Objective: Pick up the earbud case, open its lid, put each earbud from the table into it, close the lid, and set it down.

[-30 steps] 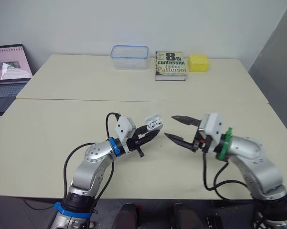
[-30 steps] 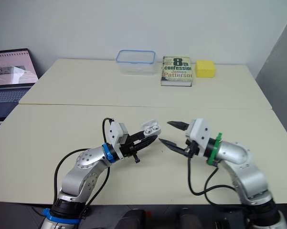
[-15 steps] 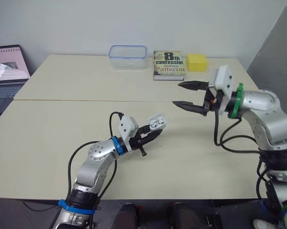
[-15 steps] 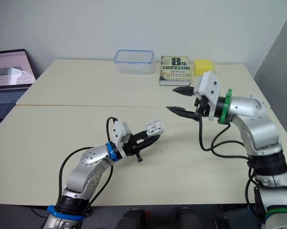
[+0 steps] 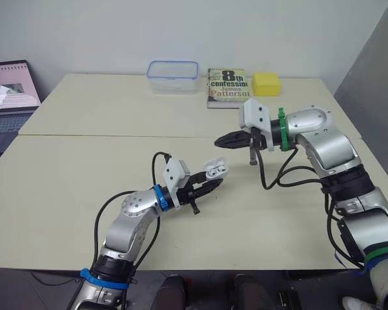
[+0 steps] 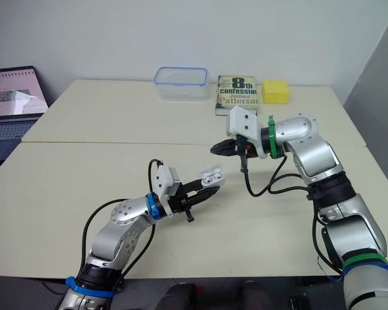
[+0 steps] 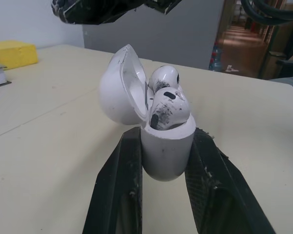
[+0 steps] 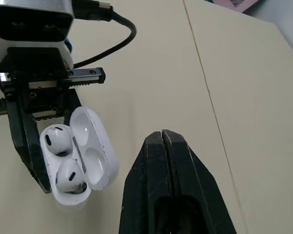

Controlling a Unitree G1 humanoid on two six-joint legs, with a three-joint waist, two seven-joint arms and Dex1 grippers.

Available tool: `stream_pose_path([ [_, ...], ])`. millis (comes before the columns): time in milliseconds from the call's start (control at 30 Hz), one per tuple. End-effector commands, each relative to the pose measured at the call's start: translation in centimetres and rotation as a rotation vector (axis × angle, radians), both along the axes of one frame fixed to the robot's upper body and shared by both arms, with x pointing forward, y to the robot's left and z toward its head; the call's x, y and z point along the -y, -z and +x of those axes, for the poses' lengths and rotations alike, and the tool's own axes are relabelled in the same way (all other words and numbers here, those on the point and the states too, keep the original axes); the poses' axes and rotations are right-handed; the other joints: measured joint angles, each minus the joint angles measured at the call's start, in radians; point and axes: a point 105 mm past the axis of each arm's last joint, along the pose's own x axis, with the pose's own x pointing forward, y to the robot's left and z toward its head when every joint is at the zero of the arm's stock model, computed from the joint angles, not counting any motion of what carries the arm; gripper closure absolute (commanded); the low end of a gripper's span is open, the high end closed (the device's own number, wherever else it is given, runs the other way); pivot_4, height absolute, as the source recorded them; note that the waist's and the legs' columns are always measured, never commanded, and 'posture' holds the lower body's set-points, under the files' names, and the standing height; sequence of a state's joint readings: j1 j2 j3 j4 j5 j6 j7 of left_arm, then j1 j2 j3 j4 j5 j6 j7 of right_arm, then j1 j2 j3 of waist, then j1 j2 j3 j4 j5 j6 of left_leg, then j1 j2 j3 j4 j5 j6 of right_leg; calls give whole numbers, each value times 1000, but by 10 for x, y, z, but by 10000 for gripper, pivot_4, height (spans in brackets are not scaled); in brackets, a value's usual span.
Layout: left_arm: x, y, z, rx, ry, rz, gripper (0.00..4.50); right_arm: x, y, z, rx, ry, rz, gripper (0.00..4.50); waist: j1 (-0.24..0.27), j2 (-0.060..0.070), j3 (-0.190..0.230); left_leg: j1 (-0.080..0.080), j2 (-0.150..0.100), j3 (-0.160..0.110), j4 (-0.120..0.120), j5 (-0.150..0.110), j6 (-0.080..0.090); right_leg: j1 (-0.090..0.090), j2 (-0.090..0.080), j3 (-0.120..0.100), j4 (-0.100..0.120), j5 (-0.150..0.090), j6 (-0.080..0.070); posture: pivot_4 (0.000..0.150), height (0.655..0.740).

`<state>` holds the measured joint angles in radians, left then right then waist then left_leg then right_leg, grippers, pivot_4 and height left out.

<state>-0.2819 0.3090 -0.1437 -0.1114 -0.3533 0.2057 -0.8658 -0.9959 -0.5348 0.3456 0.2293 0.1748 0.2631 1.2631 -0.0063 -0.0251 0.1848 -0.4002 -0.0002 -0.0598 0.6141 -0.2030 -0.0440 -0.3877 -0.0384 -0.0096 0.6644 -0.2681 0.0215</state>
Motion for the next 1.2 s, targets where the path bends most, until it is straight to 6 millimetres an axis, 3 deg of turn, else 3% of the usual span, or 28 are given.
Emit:
stream_pose_path([
  [33,5,-13,-5,56,32,-22,36889,-6,0,-3,24,-59,-50,45000,0,0,0,0,0,0,0,0,0,0,0,0,0,0,0,1500,7377],
  [233,5,-12,-6,53,33,-19,36889,-14,-5,-17,21,-150,-51,45000,0,0,0,0,0,0,0,0,0,0,0,0,0,0,0,1500,7377],
  [433,4,-13,-4,54,18,-21,36889,-3,4,-31,-16,-193,-126,45000,1,0,0,0,0,-1,0,0,0,0,0,0,0,0,0,1500,7377],
  [700,4,-14,-3,58,14,-26,36889,9,18,-28,-34,-143,-178,45000,0,0,0,0,0,0,0,0,0,0,0,0,0,0,0,1500,7377],
  [833,4,-14,-3,45,24,-31,36889,8,15,-30,-24,-127,-138,45000,1,0,0,0,0,0,0,0,0,0,0,0,0,0,0,1500,7377],
  [1000,11,-11,-6,-129,135,-54,36889,31,-3,-41,2,-19,-66,45000,7,0,0,-1,0,-2,0,0,0,0,0,-1,0,0,0,1500,7377],
  [1200,28,0,-9,-468,275,-42,36889,72,4,-61,-44,174,-54,45000,5,0,0,-2,-2,-3,1,0,0,0,-1,-2,-1,-3,5,1500,7377],
])
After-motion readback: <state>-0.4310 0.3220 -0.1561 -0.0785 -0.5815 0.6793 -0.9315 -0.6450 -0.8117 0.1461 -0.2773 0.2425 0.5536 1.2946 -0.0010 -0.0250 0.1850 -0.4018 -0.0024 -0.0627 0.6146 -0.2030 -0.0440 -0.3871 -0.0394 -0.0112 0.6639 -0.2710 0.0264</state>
